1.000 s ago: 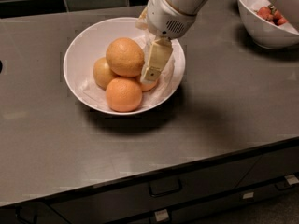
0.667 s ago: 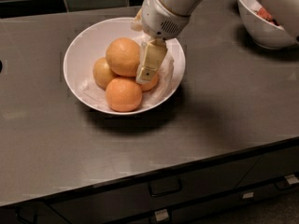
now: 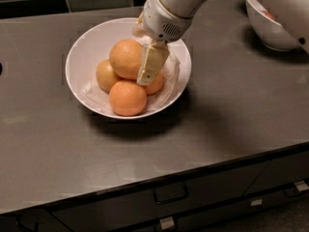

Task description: Pick orange from white bowl

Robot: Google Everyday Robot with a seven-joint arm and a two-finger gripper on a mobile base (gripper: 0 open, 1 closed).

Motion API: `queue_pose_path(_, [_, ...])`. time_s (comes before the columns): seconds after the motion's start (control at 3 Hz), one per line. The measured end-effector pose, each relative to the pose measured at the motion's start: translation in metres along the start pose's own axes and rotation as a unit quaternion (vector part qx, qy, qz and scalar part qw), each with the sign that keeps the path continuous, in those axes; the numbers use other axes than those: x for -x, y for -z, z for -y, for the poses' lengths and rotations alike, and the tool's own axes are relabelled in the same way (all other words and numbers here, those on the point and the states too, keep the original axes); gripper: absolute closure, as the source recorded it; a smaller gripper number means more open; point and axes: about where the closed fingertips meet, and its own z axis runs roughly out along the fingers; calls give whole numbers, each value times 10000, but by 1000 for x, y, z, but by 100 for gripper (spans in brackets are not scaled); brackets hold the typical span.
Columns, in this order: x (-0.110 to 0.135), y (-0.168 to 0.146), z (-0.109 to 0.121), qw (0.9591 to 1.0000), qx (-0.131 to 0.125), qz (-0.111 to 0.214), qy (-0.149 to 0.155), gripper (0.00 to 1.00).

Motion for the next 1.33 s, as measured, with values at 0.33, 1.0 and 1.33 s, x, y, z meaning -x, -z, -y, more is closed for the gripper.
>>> queue_pose_path(0.33, [3, -4, 0, 10000, 26, 14, 22, 24])
queue_pose_path(1.0, [12, -14, 0, 9998, 126, 59, 108, 23])
queue_pose_path(1.33, [20, -28, 1, 9994, 255, 108, 200, 26])
